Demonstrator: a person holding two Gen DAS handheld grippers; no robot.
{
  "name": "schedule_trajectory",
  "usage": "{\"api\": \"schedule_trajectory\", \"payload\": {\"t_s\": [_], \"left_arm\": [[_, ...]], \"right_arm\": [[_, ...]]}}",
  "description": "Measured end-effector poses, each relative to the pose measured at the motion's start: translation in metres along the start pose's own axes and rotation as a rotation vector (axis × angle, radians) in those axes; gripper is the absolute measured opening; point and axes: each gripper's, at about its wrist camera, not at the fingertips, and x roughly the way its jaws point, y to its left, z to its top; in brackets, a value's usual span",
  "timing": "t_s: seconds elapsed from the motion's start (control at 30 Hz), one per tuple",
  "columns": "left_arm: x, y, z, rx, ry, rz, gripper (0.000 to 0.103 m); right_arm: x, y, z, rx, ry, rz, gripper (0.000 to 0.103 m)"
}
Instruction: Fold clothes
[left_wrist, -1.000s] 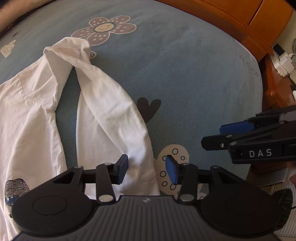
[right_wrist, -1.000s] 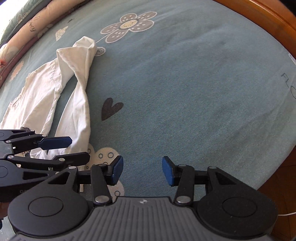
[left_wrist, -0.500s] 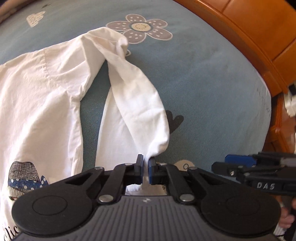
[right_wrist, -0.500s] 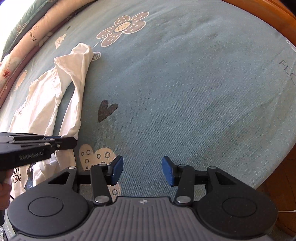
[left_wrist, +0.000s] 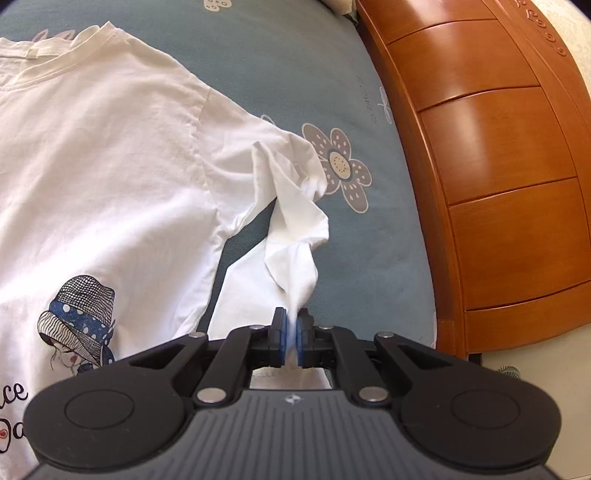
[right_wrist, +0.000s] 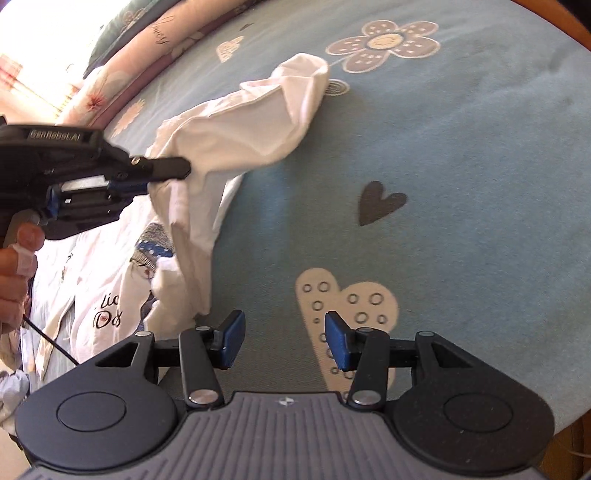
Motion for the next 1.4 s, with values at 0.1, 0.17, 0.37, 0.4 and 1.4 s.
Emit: {"api": "schedule_trajectory", "payload": {"t_s": [0.1,0.17,0.37,0.4,1.4], "left_arm": [[0.001,-0.008,0.001,0.0,-0.004,-0.042,0.003],[0.002,-0.012,0.003,-0.007,-0.002,-0.075,0.003],[0.001,-0.025,0.002,0.018,0.011,-0.119,0.003],[0.002,-0.025,0.001,0.012,0.014,-0.125,0.003],[0.072,-0.061,-0.021,0.274,0.196,0.019,0.018]], "right_arm": [[0.004,0.018,0.001,-0.034,0.006,0.033,0.054],[0.003,0.028,0.001,-0.057,-0.015,0.023,0.054],[-0.005,0.047,0.014,-0.166,-0.168,-0.071,0.055],[-0.004,0.049,0.019,-0.185,-0.187,-0.069,0.055],[-0.025,-0.049,0.042,-0.707,-0.054,-0.544,0.022]]}}
